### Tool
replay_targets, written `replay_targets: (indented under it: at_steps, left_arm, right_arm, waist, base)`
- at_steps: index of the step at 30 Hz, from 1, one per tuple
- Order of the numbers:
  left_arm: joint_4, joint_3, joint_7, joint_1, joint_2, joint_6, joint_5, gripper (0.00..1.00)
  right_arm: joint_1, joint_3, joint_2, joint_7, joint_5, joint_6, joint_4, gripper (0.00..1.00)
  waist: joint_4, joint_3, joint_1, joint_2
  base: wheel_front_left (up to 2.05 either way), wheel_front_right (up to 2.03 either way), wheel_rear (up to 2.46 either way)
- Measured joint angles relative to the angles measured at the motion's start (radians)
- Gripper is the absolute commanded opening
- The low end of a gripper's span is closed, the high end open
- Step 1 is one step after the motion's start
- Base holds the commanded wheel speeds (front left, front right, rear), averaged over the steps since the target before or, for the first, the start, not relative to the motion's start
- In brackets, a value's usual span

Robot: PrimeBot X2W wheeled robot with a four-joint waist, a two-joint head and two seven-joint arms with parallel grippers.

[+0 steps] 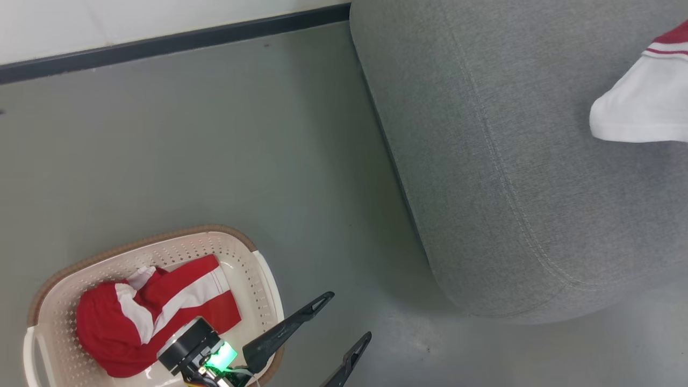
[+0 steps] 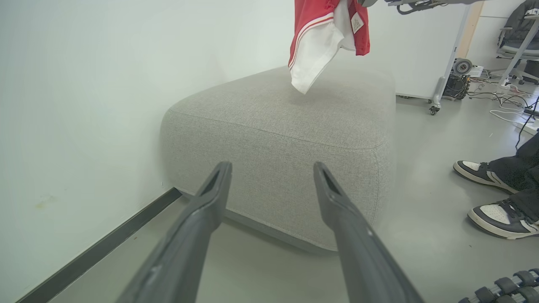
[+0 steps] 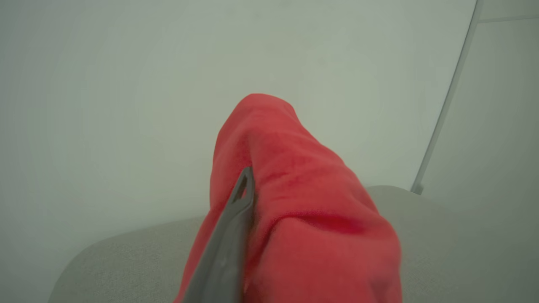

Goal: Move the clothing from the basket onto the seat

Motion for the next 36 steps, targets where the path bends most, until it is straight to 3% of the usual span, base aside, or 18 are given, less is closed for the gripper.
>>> replay_targets:
  at_steps: [9,22,29,31,32,33,34,36]
  left_arm:
    - [-0.022,-0.009,0.0,-0.041,0.023,0.0,-0.003,1.0]
    - [-0.036,-0.01,0.0,-0.06,0.044,0.0,-0.006,1.0]
    - [-0.035,-0.004,0.0,-0.06,0.05,0.0,-0.011,1.0]
    - [-0.034,-0.005,0.0,-0.06,0.046,0.0,-0.012,1.0]
    - [-0.031,-0.005,0.0,-0.061,0.045,0.0,-0.012,1.0]
    - [-0.03,-0.005,0.0,-0.062,0.043,0.0,-0.014,1.0]
    - [-0.028,-0.005,0.0,-0.062,0.041,0.0,-0.014,1.0]
    - [-0.027,-0.006,0.0,-0.063,0.039,0.0,-0.015,1.0]
  right_arm:
    - [-0.084,-0.059,-0.084,0.0,0.018,-0.001,0.237,0.0]
    - [-0.179,-0.041,-0.083,0.01,0.027,0.0,0.44,0.0]
    - [-0.203,-0.011,-0.06,0.037,0.038,0.027,0.523,0.02]
    - [-0.204,-0.002,-0.06,0.04,0.038,0.034,0.544,0.15]
    - [-0.205,-0.001,-0.06,0.042,0.038,0.034,0.555,0.38]
    - [-0.207,-0.001,-0.06,0.044,0.038,0.034,0.567,0.88]
    - [-0.208,-0.001,-0.061,0.044,0.038,0.034,0.575,1.0]
    - [-0.214,-0.001,-0.062,0.044,0.038,0.035,0.592,1.0]
  waist:
    - [0.051,0.055,0.0,0.0]
    - [0.103,0.109,0.0001,0.0]
    - [0.108,0.116,0.0,0.0]
    - [0.108,0.115,0.0,0.0]
    - [0.108,0.114,-0.0001,0.0]
    - [0.108,0.113,-0.0001,0.0]
    - [0.108,0.112,-0.0001,0.0]
    - [0.107,0.11,-0.0001,0.0]
  base:
    - [0.0,0.0,0.0]
    - [0.0,0.0,0.0]
    - [0.0,0.0,0.0]
    - [0.0,0.0,0.0]
    - [0.0,0.0,0.0]
    - [0.0,0.0,0.0]
    - [0.0,0.0,0.0]
    - [0.0,0.0,0.0]
